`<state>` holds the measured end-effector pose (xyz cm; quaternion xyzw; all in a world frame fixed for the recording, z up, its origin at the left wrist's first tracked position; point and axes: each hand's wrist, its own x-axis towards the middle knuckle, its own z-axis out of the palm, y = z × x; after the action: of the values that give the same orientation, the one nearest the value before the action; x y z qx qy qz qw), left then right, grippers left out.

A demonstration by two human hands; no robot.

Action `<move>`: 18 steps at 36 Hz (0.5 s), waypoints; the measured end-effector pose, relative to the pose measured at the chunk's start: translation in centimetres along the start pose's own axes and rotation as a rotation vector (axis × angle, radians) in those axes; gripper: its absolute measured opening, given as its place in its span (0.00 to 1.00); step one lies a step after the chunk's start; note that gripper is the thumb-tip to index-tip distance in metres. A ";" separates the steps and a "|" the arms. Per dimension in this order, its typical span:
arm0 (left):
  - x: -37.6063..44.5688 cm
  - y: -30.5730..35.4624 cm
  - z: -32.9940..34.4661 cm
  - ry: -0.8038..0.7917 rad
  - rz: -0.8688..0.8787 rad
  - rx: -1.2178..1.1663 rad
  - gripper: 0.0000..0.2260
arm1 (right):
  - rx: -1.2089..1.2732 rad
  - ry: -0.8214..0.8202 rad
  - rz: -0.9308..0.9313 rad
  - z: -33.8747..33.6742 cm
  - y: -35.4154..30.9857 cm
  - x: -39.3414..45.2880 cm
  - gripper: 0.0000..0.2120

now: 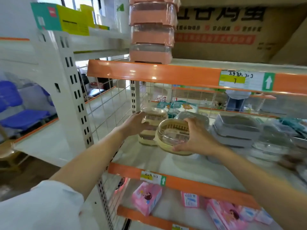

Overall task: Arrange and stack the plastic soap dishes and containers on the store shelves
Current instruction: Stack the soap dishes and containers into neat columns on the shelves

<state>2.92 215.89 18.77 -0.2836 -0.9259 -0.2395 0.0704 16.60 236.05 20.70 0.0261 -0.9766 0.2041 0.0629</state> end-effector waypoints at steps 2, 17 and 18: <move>0.9 0.0 0.4 -0.043 0.010 0.025 0.19 | -0.003 -0.007 0.011 -0.3 0.3 -0.2 0.52; 9.8 -1.1 1.9 -0.346 0.007 0.221 0.41 | -0.062 0.015 0.053 -1.6 1.2 1.2 0.52; 9.8 -1.1 1.7 -0.363 0.017 0.221 0.42 | -0.063 0.019 0.052 -1.5 1.2 1.3 0.52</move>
<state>-5.84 220.76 19.47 -0.3204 -0.9416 -0.0807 -0.0649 15.36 237.76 21.78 -0.0032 -0.9822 0.1752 0.0676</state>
